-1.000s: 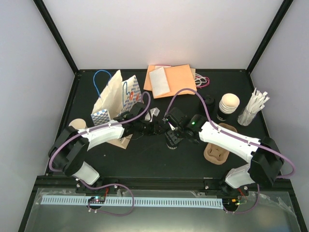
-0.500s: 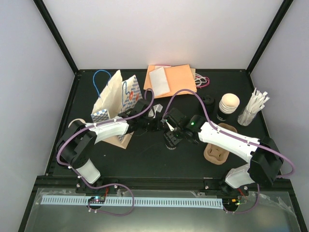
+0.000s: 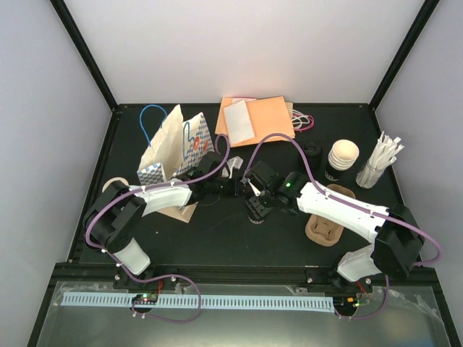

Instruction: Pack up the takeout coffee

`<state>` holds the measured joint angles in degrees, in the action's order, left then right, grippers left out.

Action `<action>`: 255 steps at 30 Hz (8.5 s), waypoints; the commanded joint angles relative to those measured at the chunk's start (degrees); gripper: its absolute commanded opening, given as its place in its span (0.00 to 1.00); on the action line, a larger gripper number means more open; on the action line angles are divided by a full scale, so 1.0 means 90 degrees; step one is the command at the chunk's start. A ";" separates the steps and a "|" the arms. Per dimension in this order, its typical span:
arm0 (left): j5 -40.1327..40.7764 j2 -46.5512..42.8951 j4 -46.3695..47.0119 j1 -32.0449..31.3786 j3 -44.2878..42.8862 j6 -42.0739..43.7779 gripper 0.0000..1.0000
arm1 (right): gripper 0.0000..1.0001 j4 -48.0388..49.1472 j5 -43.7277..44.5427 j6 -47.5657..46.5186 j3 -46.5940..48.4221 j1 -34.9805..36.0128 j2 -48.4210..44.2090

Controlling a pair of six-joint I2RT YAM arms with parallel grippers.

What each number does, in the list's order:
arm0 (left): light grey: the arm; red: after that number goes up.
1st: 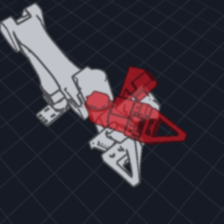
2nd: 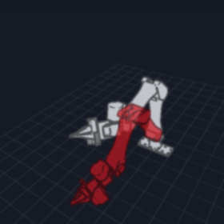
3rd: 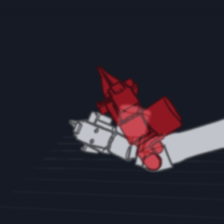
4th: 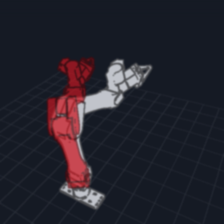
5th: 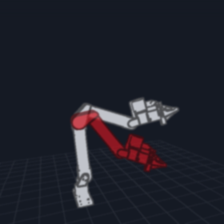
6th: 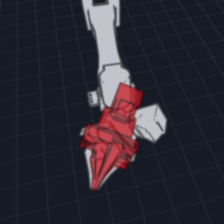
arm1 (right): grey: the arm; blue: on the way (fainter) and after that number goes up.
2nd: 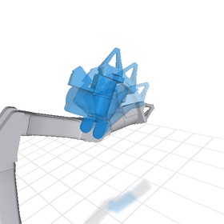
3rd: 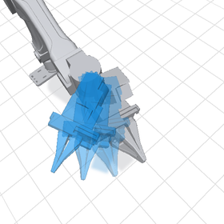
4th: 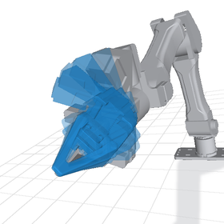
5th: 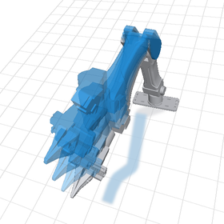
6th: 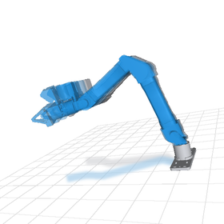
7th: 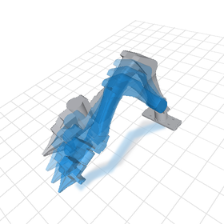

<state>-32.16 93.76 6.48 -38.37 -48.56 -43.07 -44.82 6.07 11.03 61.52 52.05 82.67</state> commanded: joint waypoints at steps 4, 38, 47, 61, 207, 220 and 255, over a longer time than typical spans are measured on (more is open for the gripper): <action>0.0441 0.0239 -0.0590 -0.0239 0.0438 0.0082 0.35 | 0.63 -0.0429 -0.1052 0.0256 -0.0401 0.0202 0.0549; -0.0179 -0.0762 -0.1810 -0.0238 0.0005 0.0600 0.51 | 0.66 -0.0375 -0.0460 0.0320 -0.0100 0.0193 0.0328; 0.0102 -0.0605 -0.2027 -0.0235 0.0017 0.0791 0.50 | 0.70 -0.0482 -0.0191 0.0331 0.0244 0.0195 0.0130; 0.0274 -0.0519 -0.2201 -0.0247 -0.0186 0.0911 0.50 | 0.93 -0.0713 0.0065 0.0448 0.0634 0.0178 -0.0627; 0.4870 -0.4784 -0.7339 -0.0312 -0.3895 0.2858 0.99 | 1.00 -0.0745 -0.0253 0.0249 0.0528 -0.0054 -0.0187; 0.5340 -0.4894 -0.7924 0.0560 -0.4263 0.2832 0.99 | 1.00 -0.0714 -0.0148 0.0335 0.0629 0.0046 0.0200; 0.6014 -0.5183 -0.8009 0.1080 -0.4122 0.3144 0.99 | 0.82 -0.1011 0.0250 0.0236 0.1084 0.0275 0.0604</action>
<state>20.99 46.74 -64.29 -29.23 -85.34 -15.59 -53.45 7.25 13.58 69.58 53.95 87.59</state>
